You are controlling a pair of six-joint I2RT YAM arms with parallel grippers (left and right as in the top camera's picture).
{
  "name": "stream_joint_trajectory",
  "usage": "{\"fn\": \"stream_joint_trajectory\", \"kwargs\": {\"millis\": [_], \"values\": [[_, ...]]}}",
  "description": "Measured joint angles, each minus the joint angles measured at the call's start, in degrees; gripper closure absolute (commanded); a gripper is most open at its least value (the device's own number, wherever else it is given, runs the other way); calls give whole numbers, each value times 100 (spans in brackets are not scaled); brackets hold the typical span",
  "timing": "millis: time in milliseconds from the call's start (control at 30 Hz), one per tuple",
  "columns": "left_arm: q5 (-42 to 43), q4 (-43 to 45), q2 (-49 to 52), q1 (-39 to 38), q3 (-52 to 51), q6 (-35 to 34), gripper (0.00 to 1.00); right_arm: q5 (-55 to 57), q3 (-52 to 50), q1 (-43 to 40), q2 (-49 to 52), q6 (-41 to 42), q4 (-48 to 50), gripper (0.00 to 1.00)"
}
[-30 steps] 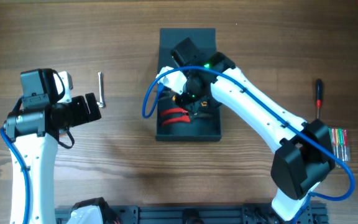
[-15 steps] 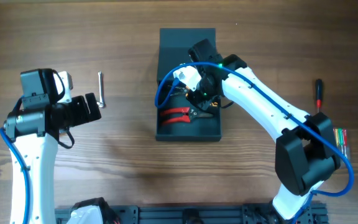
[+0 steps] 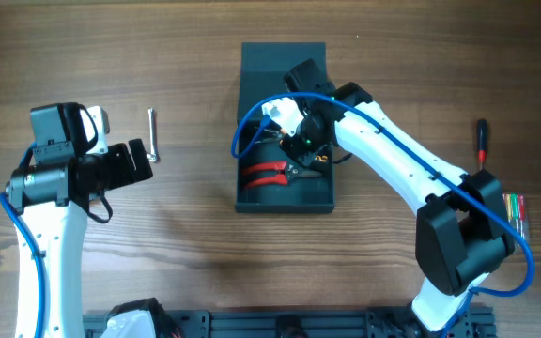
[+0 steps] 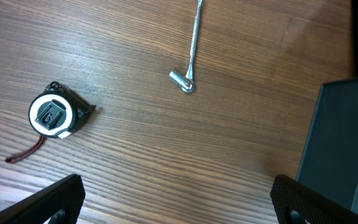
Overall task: Pack container
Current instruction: 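Carry the orange pliers into the box beside the snips, release, then move the right gripper over the black screwdriver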
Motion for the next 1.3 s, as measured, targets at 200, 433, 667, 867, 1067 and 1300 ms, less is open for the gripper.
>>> {"fn": "stream_joint_trajectory", "kwargs": {"millis": [200, 433, 667, 867, 1067, 1300], "values": [[0, 105, 0, 0, 0, 0, 0, -2, 0, 149, 0, 304, -31, 96], [0, 127, 0, 0, 0, 0, 0, -2, -7, 269, 0, 758, -173, 96], [2, 144, 0, 0, 0, 0, 0, 0, -269, 269, 11, 754, 409, 96], [2, 144, 0, 0, 0, 0, 0, -2, -656, 269, 92, 750, 931, 62], [0, 144, 0, 0, 0, 0, 0, -2, -739, 269, 103, 730, 1027, 16], [2, 144, 0, 0, 0, 0, 0, -22, -737, 269, 103, 748, 868, 1]]}}
